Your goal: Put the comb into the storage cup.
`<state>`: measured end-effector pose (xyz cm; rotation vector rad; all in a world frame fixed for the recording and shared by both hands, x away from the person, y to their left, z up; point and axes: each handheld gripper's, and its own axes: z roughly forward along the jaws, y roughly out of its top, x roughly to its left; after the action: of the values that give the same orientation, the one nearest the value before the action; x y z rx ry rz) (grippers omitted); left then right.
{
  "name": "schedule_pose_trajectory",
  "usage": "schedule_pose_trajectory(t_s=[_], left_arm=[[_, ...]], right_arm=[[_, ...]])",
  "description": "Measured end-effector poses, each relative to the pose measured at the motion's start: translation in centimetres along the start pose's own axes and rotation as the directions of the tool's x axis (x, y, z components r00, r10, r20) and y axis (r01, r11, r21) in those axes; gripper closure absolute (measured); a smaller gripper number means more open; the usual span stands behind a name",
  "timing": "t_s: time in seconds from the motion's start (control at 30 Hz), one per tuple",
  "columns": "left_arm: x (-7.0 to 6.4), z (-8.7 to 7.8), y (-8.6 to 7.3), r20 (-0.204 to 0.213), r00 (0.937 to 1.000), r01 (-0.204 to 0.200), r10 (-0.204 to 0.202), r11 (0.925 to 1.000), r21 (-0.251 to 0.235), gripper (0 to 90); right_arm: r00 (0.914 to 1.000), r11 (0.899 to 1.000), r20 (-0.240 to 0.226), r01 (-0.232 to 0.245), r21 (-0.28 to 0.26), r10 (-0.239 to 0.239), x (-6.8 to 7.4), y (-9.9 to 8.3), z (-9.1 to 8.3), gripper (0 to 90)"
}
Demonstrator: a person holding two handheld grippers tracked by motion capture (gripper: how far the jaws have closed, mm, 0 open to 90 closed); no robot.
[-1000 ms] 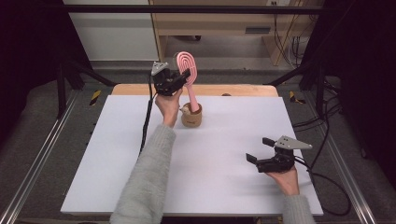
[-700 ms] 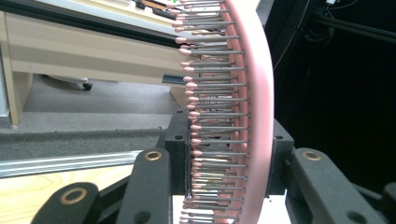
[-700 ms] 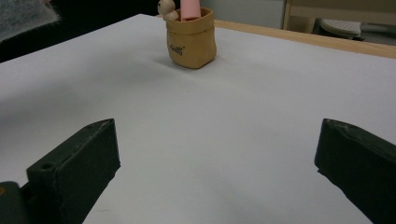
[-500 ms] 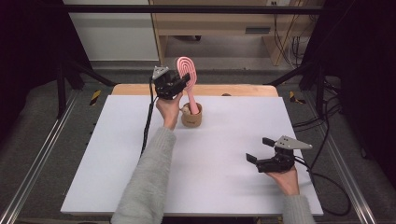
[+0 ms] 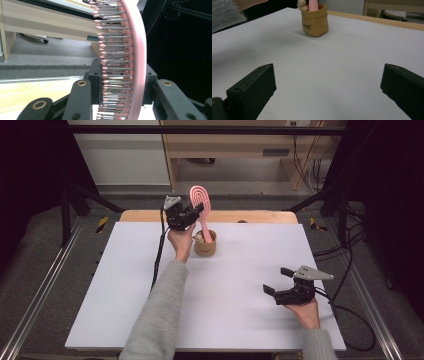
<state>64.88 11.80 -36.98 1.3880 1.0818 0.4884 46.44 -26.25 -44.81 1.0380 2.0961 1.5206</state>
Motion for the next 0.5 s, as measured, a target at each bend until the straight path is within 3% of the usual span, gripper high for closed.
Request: schedule_pose_trajectory(t_s=[0.5], left_arm=[[0.8, -0.3, -1.4, -0.005, 0.9998, 0.018, -0.018, 0.9998, 0.008, 62.8]], right_arm=[[1.0, 1.0, -0.001, 0.002, 0.001, -0.002, 0.0, 0.0, 0.0, 0.4]])
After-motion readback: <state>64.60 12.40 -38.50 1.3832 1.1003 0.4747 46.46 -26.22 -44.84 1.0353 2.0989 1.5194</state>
